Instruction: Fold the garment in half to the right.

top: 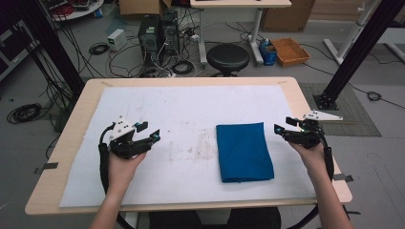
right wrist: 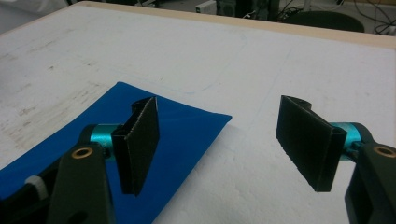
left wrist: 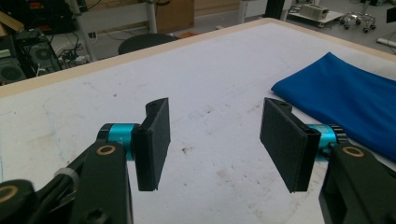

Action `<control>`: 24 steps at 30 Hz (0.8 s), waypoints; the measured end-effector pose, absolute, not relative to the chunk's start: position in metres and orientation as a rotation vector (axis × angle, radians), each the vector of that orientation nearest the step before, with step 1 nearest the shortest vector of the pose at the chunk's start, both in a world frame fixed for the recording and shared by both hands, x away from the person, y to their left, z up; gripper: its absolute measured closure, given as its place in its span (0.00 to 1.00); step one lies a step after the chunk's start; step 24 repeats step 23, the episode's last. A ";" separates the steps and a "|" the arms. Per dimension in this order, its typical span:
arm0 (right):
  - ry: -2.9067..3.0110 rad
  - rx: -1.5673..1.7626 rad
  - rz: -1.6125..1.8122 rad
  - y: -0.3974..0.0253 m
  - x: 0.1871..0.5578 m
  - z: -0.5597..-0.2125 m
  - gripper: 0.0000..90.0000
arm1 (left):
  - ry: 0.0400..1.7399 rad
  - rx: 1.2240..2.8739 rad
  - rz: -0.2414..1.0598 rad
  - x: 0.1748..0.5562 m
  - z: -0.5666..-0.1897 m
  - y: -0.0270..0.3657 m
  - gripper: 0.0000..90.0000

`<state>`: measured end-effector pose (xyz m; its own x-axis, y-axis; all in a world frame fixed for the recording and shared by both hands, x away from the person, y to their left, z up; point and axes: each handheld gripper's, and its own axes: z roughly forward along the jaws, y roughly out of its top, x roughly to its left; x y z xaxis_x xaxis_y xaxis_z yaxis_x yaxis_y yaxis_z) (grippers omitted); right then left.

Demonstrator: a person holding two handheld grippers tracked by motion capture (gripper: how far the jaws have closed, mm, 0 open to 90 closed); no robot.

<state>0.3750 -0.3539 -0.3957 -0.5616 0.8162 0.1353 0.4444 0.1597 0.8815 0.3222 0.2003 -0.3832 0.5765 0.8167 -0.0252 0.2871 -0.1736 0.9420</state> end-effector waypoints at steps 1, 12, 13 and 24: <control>2.072 1.203 1.368 -0.354 0.375 -0.396 0.33 | 0.913 1.737 0.615 0.322 -0.383 0.200 0.48; 2.068 1.227 1.373 -0.354 0.376 -0.397 0.33 | 0.909 1.740 0.613 0.322 -0.384 0.200 0.48; 2.070 1.227 1.373 -0.354 0.376 -0.397 0.33 | 0.909 1.742 0.613 0.322 -0.384 0.200 0.48; 2.072 1.244 1.359 -0.355 0.380 -0.400 0.33 | 0.918 1.741 0.615 0.321 -0.385 0.201 0.48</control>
